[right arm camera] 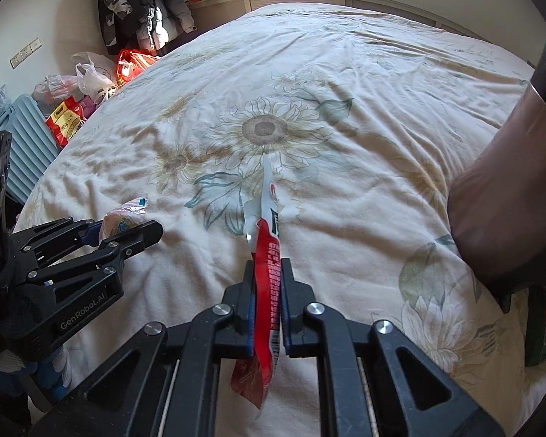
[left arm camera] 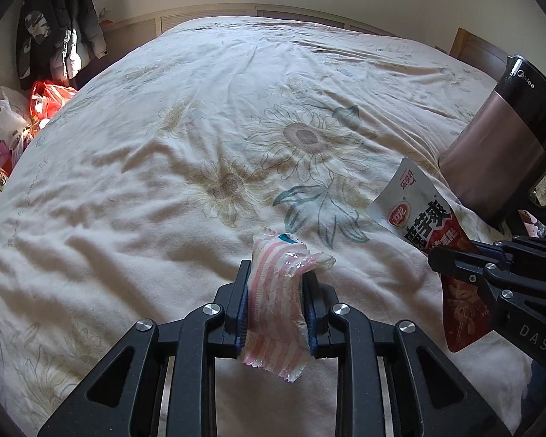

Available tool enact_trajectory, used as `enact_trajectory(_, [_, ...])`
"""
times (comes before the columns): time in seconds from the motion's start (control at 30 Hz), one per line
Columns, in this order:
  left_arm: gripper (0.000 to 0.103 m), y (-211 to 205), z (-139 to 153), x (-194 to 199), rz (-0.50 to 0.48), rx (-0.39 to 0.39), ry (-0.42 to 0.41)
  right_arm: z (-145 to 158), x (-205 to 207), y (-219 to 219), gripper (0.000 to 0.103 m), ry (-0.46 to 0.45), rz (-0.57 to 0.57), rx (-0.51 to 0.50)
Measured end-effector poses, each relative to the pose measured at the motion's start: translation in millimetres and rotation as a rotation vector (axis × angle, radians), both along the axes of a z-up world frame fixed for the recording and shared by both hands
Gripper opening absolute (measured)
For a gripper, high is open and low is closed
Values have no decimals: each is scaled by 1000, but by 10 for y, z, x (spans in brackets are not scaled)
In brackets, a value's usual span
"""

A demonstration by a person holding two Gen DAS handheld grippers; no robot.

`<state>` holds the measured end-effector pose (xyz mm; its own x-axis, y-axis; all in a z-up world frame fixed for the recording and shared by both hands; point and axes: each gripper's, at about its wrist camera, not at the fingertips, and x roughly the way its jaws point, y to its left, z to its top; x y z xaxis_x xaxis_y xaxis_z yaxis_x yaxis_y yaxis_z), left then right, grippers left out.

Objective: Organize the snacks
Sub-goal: 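Carry the red packet and striped candy over to the green tray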

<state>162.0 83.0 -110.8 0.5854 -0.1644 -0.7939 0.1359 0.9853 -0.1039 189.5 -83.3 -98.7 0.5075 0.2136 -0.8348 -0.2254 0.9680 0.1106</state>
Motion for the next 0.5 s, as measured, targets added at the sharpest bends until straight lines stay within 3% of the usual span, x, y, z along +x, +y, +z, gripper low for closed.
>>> enact_trajectory(0.17, [21, -26, 38, -205, -4, -35, 11, 61, -243, -115, 24, -8, -12, 20])
enact_trajectory(0.5, [21, -367, 196, -643, -46, -29, 5, 164, -753, -492, 24, -21, -62, 63])
